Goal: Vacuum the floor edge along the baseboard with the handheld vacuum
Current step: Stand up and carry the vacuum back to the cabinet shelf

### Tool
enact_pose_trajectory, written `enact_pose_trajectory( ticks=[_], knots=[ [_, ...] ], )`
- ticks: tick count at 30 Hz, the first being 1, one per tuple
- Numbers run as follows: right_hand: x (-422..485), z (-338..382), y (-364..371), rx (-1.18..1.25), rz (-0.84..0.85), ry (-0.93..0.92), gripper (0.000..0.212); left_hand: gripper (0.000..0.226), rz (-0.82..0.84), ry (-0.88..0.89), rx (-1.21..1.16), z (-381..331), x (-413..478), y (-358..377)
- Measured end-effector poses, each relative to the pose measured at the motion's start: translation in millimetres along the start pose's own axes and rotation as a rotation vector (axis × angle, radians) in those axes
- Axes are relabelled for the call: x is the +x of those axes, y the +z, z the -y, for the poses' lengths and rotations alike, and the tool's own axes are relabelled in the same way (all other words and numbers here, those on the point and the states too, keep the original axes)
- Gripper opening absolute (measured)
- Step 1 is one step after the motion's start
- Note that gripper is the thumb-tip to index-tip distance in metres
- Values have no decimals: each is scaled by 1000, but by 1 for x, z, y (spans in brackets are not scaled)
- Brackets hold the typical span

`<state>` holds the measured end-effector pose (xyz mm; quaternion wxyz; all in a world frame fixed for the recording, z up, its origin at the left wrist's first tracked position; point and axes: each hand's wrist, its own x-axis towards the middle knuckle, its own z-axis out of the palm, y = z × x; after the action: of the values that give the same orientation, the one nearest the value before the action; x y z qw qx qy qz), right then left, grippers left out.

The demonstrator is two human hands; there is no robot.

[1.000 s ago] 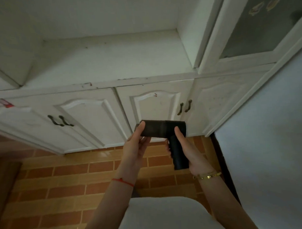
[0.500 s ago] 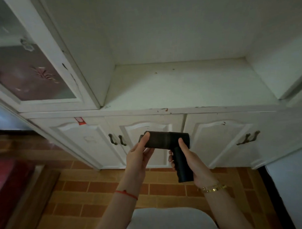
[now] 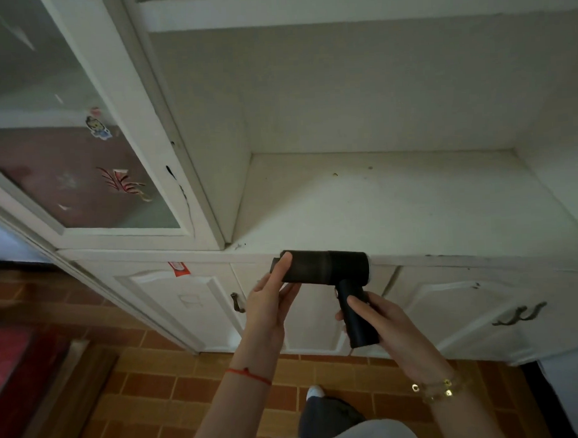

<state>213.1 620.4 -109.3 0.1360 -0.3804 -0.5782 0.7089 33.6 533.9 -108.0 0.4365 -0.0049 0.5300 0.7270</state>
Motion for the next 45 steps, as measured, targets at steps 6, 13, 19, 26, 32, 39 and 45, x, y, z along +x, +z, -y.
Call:
enact_pose_trajectory(
  ticks=[6,13,19,26,32,39,45],
  knots=[
    [48,29,-1,9,-13,-70,41,41,-2,11,-28,-25,44,18],
    [117,66,-4,-33,-12,-79,30,40,28,35,-97,-63,105,42],
    [177,97,-4,-7,4,-53,27,32,99,88,-127,-93,161,58],
    [259,122,12,-43,-169,-34,29,37,50,46,-365,-118,222,74],
    [321,133,30,-128,-261,-38,36,29,15,75,-387,-124,262,76],
    [360,140,44,-247,-342,-53,50,45,-21,97,-359,-126,289,81],
    [373,137,44,-357,-395,-73,48,50,-71,101,-303,-123,301,80]
  ],
)
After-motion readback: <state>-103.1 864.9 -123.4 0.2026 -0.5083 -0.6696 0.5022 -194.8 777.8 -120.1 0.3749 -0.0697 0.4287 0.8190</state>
